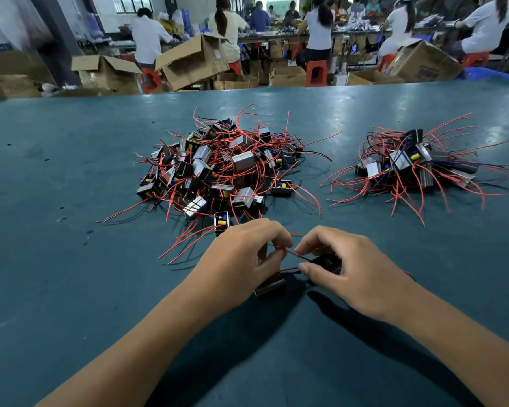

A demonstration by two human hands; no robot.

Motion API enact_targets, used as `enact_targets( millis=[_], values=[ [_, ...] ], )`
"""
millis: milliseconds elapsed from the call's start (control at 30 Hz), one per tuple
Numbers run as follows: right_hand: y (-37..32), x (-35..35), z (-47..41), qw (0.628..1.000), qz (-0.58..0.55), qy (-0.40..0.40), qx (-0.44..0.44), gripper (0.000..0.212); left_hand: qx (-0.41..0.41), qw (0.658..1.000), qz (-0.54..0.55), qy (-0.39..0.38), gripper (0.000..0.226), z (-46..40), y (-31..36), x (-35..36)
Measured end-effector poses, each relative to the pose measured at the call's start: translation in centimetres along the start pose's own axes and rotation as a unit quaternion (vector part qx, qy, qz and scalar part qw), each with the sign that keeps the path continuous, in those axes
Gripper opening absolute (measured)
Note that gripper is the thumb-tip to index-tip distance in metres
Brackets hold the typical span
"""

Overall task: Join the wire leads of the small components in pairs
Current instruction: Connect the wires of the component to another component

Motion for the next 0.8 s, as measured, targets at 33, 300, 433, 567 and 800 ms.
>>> enact_targets(
  millis=[33,300,433,567,800],
  values=[
    [0.0,0.0,0.0,1.000,-0.007,0.005,-0.003,0.016,0.003,1.000,0.006,0.005,0.016,0.0,0.1,0.0],
    [0.3,-0.6,-0.3,0.998,0.011,0.051,0.017,0.007,-0.054,0.996,0.065,-0.014,0.023,-0.1,-0.5,0.1],
    [1.2,-1.2,-0.2,0.994,0.025,0.088,0.061,0.012,-0.091,0.989,0.093,-0.065,0.027,0.0,-1.1,0.2],
    [1.6,-1.5,-0.1,0.988,0.017,0.119,0.096,0.012,-0.082,0.992,0.056,-0.077,0.020,0.0,-1.1,0.0],
    [2.1,-1.9,0.1,0.979,-0.001,0.153,0.131,0.015,-0.068,0.994,0.014,-0.082,0.014,0.0,-0.8,0.1]
  ],
)
Point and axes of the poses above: each hand's wrist, its own z-axis away from the middle knuckle, its own x-axis out of the palm, y = z × x, the point moved 5 cm from there along -z, towards the middle knuckle, and after that the axes turned 5 degrees about -x, right-handed, at the moved point
